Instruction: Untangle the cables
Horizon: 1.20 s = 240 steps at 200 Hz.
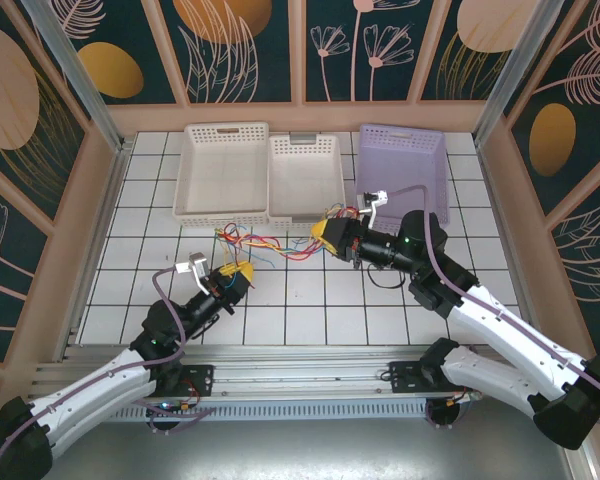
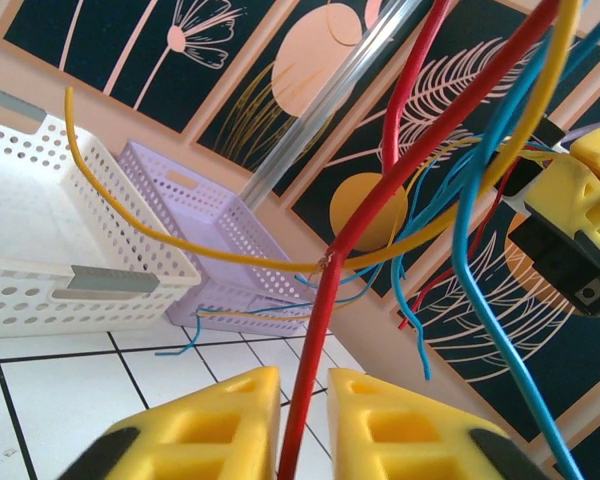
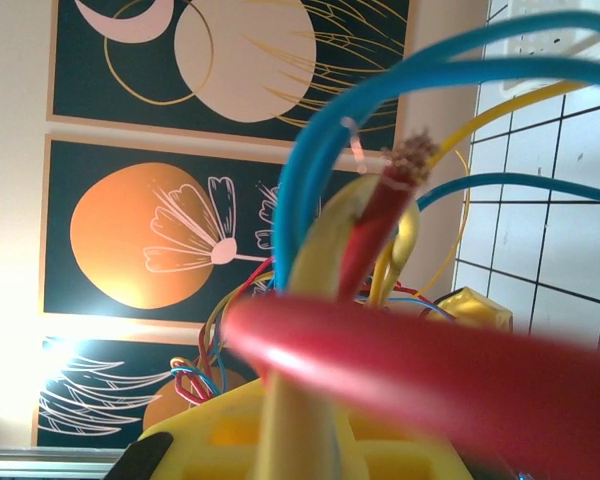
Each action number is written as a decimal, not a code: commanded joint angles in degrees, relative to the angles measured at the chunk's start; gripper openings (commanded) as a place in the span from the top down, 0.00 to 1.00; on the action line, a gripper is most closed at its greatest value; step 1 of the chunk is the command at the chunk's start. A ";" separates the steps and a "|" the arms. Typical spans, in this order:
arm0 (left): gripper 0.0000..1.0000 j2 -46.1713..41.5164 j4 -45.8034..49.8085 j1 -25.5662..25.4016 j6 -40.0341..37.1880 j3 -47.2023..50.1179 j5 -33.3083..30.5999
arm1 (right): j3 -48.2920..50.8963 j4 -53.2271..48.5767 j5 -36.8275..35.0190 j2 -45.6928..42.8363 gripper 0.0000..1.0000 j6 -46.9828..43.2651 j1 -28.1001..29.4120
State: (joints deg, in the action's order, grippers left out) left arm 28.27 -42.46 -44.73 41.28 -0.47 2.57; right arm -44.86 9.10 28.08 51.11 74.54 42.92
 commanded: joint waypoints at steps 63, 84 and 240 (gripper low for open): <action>1.00 -2.02 -0.19 0.09 -0.11 -0.24 -0.69 | 3.08 5.23 -1.24 0.30 1.00 0.95 1.18; 1.00 -3.88 2.08 0.08 0.34 -0.30 -0.47 | 4.55 3.44 -2.75 -0.21 1.00 -0.03 0.79; 1.00 8.12 35.92 0.09 4.55 -11.73 -1.62 | 20.12 -6.21 -8.42 1.88 1.00 -9.80 -15.01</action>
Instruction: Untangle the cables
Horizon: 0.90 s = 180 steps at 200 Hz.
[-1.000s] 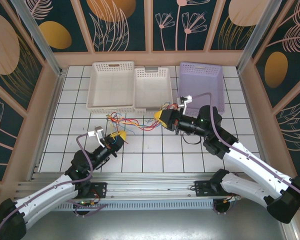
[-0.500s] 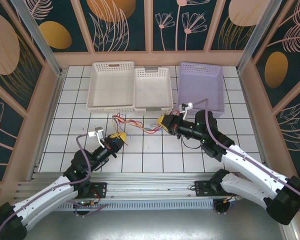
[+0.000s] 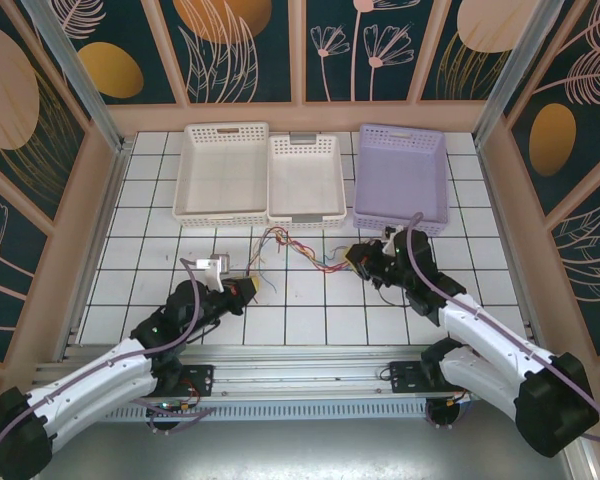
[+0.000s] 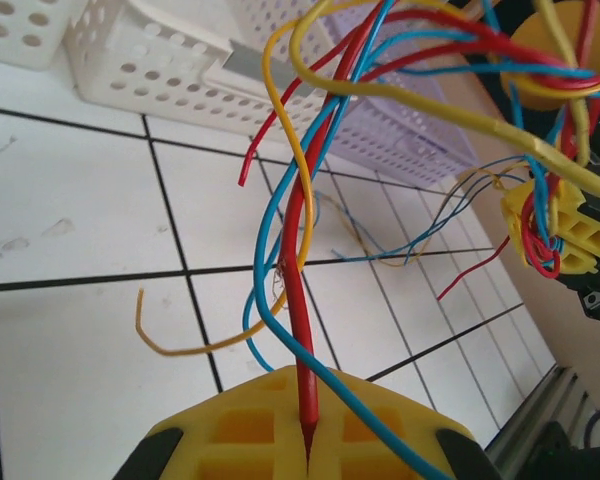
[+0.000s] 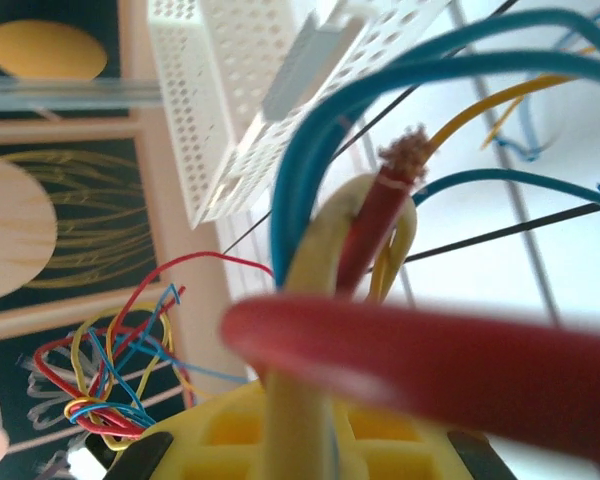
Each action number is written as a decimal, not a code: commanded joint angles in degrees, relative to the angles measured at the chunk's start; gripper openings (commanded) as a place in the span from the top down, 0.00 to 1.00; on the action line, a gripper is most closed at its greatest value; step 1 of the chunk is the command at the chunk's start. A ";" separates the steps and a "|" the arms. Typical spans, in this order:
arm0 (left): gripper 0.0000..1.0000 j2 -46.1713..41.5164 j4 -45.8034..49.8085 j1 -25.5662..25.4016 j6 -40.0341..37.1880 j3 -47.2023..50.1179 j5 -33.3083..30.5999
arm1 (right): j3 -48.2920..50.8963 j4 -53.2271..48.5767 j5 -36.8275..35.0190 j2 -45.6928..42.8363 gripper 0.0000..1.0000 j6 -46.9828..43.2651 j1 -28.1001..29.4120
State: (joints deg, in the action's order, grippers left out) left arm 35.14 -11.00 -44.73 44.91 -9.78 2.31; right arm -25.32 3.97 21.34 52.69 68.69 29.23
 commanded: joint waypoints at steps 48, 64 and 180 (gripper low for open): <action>1.00 7.40 4.93 0.11 2.20 -5.23 -1.28 | -1.85 -6.24 -4.09 1.62 0.75 -10.73 -1.85; 1.00 8.84 5.29 0.08 2.49 -6.73 -2.10 | -2.62 -7.67 -4.73 1.72 0.66 -12.45 -1.94; 1.00 16.23 2.38 0.10 3.78 -13.09 0.44 | -11.89 -13.22 -5.71 5.37 0.42 -29.74 6.46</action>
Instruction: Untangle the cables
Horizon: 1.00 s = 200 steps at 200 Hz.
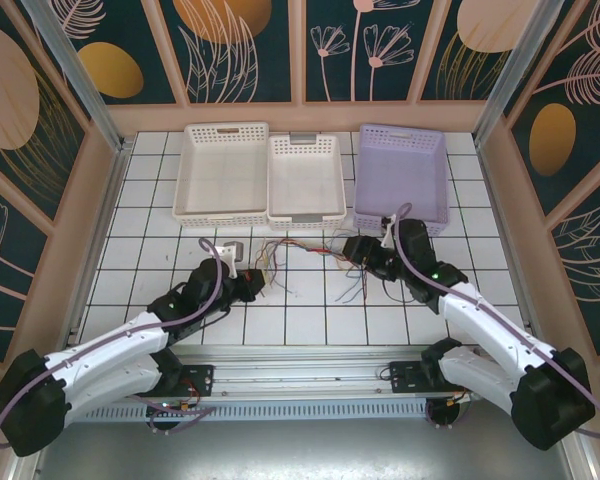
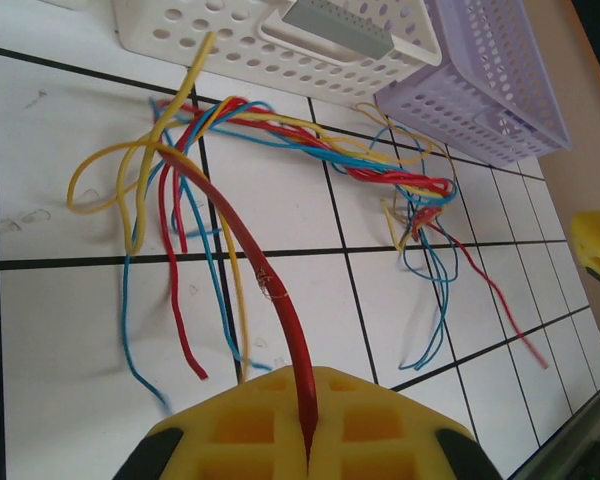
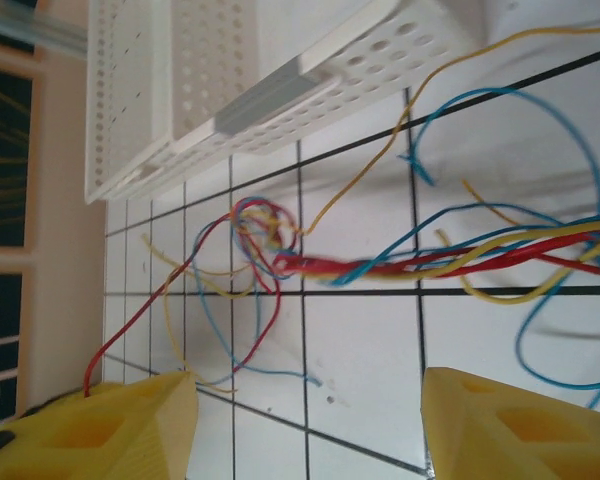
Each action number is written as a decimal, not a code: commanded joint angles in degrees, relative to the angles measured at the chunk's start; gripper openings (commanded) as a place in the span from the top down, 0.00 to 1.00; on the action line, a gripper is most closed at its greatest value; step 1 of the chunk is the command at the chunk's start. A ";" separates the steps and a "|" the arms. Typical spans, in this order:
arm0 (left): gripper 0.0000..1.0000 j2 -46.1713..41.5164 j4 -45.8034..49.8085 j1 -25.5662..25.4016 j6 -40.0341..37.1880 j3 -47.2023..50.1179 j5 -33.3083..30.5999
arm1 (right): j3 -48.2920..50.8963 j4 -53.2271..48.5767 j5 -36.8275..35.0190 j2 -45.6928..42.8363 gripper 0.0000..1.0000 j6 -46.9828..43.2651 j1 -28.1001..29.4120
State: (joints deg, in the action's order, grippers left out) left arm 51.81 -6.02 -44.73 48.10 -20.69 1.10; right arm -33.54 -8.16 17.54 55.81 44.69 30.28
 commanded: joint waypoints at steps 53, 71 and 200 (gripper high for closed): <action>1.00 -5.02 -5.72 0.05 1.99 -1.21 3.82 | -5.59 10.30 -2.12 14.17 0.43 -7.47 20.04; 1.00 -5.39 -6.35 0.06 2.49 -1.01 4.28 | -7.56 11.66 -3.59 19.18 0.43 -8.89 22.66; 1.00 -5.32 -10.19 0.10 4.20 -1.42 4.26 | -11.45 19.34 -10.23 35.19 0.50 -13.97 29.43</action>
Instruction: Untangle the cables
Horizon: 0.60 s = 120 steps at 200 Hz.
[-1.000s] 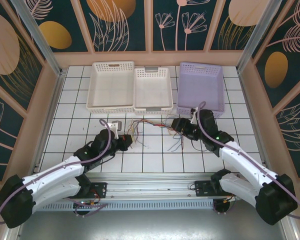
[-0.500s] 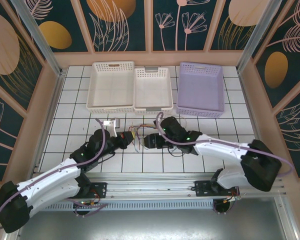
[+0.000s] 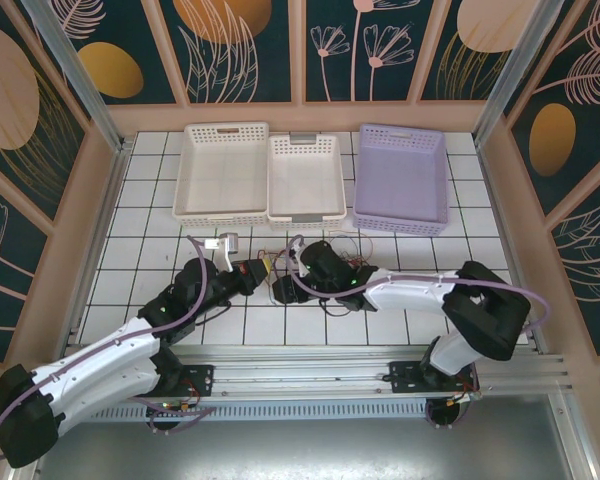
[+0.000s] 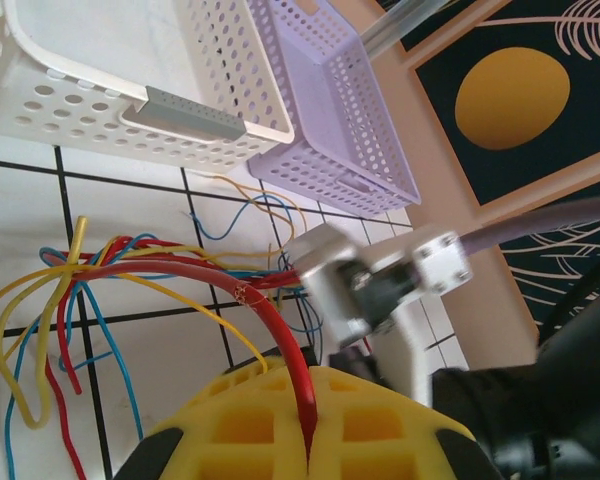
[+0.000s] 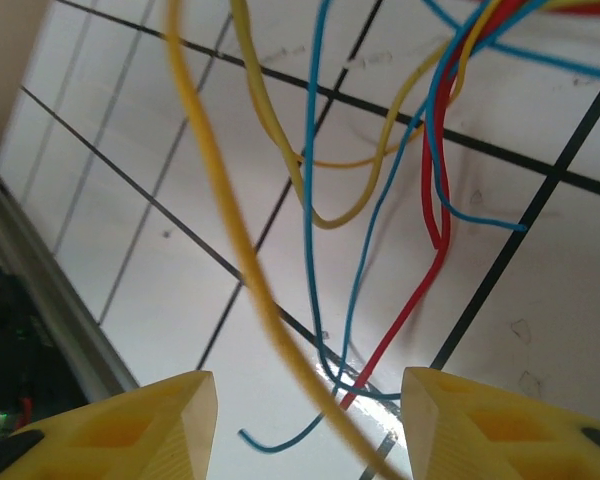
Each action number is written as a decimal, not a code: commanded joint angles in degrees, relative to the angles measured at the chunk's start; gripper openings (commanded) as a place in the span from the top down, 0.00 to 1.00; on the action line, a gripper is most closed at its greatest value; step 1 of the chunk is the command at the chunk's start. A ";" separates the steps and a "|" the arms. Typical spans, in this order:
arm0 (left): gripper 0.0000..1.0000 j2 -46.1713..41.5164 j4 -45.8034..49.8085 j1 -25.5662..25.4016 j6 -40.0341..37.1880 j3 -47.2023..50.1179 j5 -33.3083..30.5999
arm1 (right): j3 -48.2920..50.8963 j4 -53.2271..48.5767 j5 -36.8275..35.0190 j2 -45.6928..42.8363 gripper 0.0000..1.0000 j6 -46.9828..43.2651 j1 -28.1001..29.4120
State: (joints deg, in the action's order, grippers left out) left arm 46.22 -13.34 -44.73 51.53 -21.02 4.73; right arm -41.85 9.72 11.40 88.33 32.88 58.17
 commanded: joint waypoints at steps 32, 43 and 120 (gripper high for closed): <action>1.00 0.06 -2.57 0.11 1.03 -1.57 0.35 | -5.30 0.26 -9.38 4.63 0.66 -2.82 3.28; 1.00 -0.44 -1.81 0.06 0.84 -1.57 -0.05 | -5.37 -0.11 -10.45 4.15 0.81 -2.81 3.51; 1.00 -4.05 12.40 0.09 -0.78 -5.75 -8.93 | 2.42 -3.30 -17.41 -8.75 1.00 -1.62 3.03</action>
State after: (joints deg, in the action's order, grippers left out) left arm 43.40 -6.70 -44.73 51.96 -23.51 0.01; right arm -42.24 8.62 -1.37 85.54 30.57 61.39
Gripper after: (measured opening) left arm 0.061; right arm 0.045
